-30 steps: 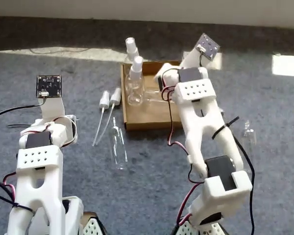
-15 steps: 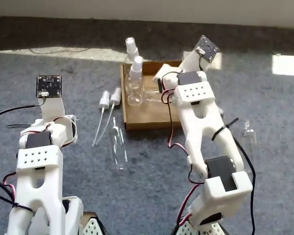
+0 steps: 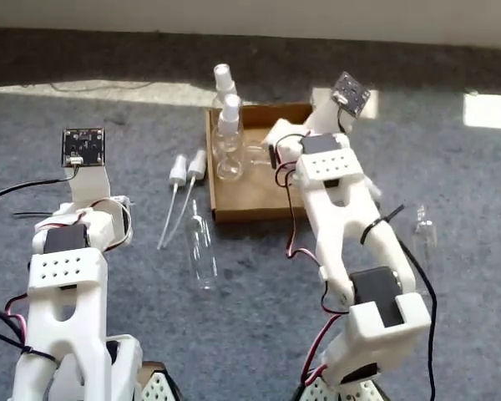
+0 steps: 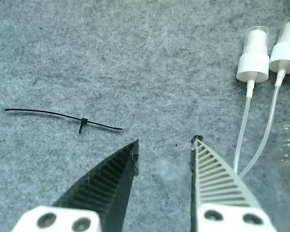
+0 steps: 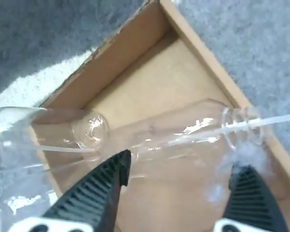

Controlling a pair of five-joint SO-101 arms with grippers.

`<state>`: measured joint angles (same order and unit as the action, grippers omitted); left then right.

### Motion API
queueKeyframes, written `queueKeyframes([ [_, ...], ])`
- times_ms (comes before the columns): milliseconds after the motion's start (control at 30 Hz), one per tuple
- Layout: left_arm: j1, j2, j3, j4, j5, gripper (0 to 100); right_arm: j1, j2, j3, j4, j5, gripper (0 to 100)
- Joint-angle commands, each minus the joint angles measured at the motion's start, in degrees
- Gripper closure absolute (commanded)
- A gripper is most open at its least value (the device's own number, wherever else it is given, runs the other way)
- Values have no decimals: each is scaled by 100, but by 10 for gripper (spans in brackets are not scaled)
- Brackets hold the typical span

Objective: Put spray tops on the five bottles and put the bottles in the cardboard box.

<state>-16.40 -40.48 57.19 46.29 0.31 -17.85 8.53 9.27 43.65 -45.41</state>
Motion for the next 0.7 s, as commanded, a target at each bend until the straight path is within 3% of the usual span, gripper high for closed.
queueKeyframes([
  [0, 110, 13, -101, -62, 18, 825, -57, -92, 180, -488, -44, 724],
  [367, 110, 13, -101, -62, 18, 825, -22, -101, 400, -673, -44, 730],
  [667, 84, 13, -101, -62, 18, 825, 101, -119, 391, -681, -18, 903],
])
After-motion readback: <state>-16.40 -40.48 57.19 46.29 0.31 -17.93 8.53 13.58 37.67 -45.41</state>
